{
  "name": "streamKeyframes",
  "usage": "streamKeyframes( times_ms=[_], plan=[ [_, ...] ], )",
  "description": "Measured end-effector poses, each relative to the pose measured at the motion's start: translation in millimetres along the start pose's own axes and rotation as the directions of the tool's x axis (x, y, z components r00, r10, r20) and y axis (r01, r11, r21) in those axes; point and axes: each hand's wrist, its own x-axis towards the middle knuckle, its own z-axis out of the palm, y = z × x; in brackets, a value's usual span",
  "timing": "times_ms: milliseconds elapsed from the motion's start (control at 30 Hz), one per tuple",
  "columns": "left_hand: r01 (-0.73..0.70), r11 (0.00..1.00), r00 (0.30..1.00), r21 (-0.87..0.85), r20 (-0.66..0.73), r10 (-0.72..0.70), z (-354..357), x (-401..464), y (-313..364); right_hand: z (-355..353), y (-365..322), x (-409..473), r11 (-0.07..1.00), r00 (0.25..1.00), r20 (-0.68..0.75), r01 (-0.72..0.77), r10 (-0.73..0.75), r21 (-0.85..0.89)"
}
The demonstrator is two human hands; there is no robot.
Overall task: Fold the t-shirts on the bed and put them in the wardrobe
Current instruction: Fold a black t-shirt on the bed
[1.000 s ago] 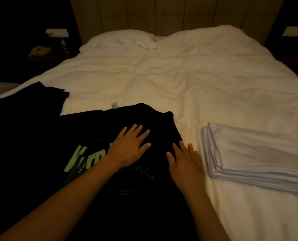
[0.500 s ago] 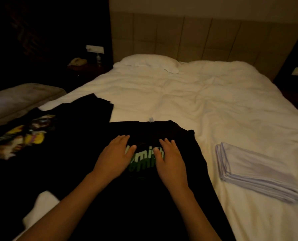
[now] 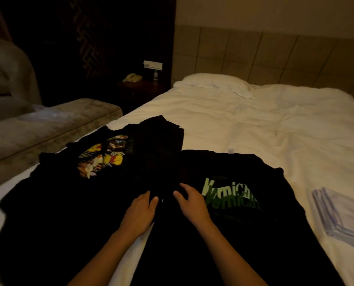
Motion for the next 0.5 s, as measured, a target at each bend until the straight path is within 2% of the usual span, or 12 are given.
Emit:
streamKeyframes(
  times_ms=[100, 200, 333, 500],
  plan=[
    [0.028, 0.999, 0.997, -0.028, -0.071, -0.03, 3.7, 13.8, -13.2, 24.9, -1.6, 18.7, 0.996, 0.998, 0.027, 0.051, -0.049, -0.074],
    [0.013, 0.999, 0.985, 0.032, -0.175, -0.007, 10.3, 21.6, -28.1, 43.0, 5.9, 38.2, 0.973, 0.995, 0.065, 0.088, -0.076, -0.212],
    [-0.054, 0.998, 0.948, 0.016, -0.314, 0.056, 18.3, 26.4, -44.4, 52.8, 18.5, 52.6, 0.904, 0.992, -0.002, 0.112, -0.123, -0.412],
    [-0.151, 0.988, 0.889, -0.017, -0.44, 0.128, 29.3, 26.0, -53.2, 54.4, 25.4, 69.5, 0.902, 0.984, -0.076, 0.113, -0.159, -0.416]
  ],
)
